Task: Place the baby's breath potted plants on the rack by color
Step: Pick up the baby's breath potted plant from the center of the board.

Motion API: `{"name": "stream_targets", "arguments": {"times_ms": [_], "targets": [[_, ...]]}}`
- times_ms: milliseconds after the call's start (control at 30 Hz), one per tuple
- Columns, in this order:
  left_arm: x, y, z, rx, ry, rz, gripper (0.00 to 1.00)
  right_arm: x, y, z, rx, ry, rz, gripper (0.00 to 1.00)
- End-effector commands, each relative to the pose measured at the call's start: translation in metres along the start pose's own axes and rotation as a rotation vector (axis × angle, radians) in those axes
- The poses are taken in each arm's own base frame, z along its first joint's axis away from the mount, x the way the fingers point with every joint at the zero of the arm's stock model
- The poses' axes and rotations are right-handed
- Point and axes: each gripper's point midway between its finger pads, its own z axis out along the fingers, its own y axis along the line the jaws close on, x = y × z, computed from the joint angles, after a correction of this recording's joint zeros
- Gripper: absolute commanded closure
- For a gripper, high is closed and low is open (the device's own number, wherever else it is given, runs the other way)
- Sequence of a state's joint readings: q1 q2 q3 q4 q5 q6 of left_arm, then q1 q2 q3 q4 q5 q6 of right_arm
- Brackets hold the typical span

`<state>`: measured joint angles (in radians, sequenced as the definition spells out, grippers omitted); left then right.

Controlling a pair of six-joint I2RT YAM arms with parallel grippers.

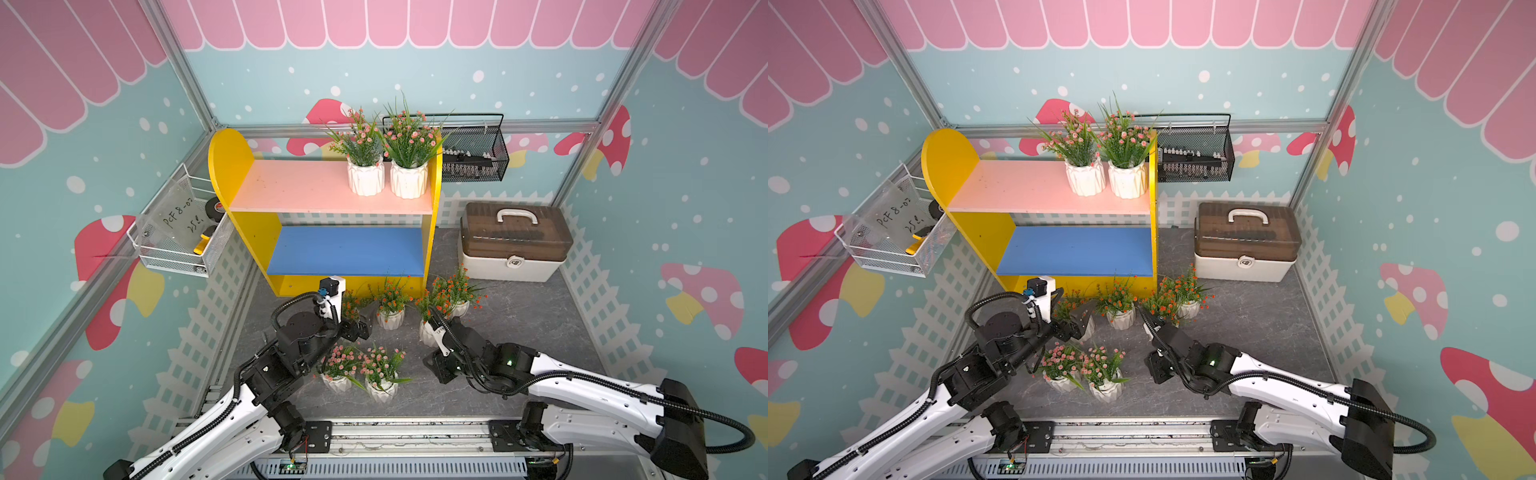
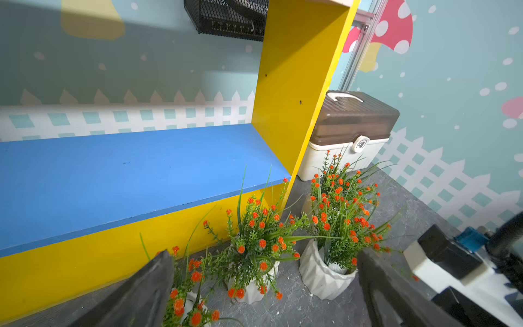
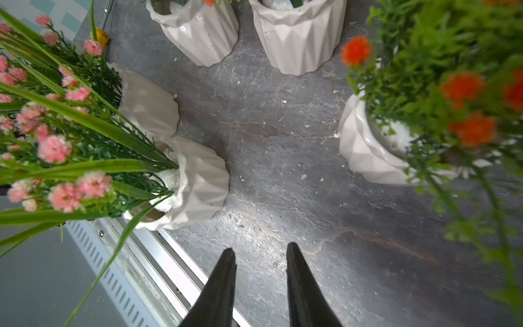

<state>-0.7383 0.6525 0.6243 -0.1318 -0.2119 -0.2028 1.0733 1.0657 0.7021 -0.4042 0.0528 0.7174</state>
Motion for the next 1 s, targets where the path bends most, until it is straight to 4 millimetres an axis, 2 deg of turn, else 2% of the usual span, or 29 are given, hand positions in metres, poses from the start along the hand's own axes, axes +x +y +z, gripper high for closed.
{"name": "stream_targets", "arguments": {"times_ms": [0, 400, 633, 967], "targets": [[0.000, 0.008, -0.010, -0.037, -0.014, -0.038, 0.01, -0.012, 0.007, 0.008, 0.015, -0.072, 0.043, 0.71], [0.000, 0.020, -0.027, -0.087, -0.021, -0.034, 0.01, -0.005, 0.033, 0.042, 0.021, -0.037, 0.023, 0.74], [0.001, 0.027, -0.035, -0.109, -0.036, -0.037, 0.01, -0.009, 0.047, 0.050, 0.005, -0.023, -0.009, 0.76], [-0.001, 0.029, -0.040, -0.115, -0.039, -0.039, 0.01, -0.008, 0.057, 0.061, -0.005, 0.003, -0.028, 0.77]]}}
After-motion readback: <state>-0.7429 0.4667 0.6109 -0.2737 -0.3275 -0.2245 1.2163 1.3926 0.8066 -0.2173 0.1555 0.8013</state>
